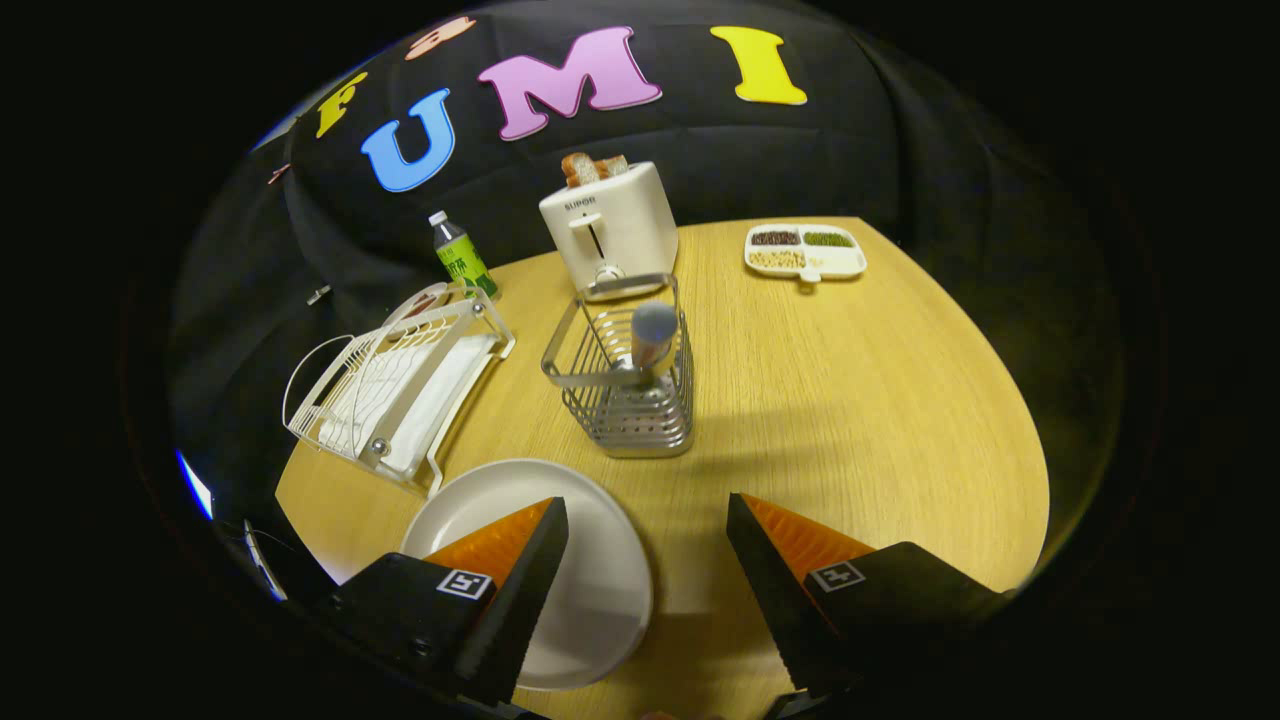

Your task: Take the plate from the dish rack, then take the spoon from the basket and place it into the plate.

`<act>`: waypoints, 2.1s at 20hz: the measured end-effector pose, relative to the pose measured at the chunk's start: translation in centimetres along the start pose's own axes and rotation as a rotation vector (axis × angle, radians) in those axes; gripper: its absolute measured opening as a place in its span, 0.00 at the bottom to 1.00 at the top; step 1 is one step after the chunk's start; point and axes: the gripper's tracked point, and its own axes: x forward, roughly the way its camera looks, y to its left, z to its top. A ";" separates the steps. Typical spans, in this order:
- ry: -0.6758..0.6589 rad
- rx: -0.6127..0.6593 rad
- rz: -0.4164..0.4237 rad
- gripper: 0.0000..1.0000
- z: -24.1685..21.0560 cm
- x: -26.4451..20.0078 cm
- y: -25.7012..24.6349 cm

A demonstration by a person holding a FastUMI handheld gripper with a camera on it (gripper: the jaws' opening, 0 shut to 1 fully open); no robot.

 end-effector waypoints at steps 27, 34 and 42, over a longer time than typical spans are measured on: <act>-0.336 -0.256 0.040 0.45 9.6 3.7 2.0; -0.270 -0.264 0.060 0.22 8.7 5.0 2.4; -0.291 -0.271 0.099 0.20 12.4 2.1 4.0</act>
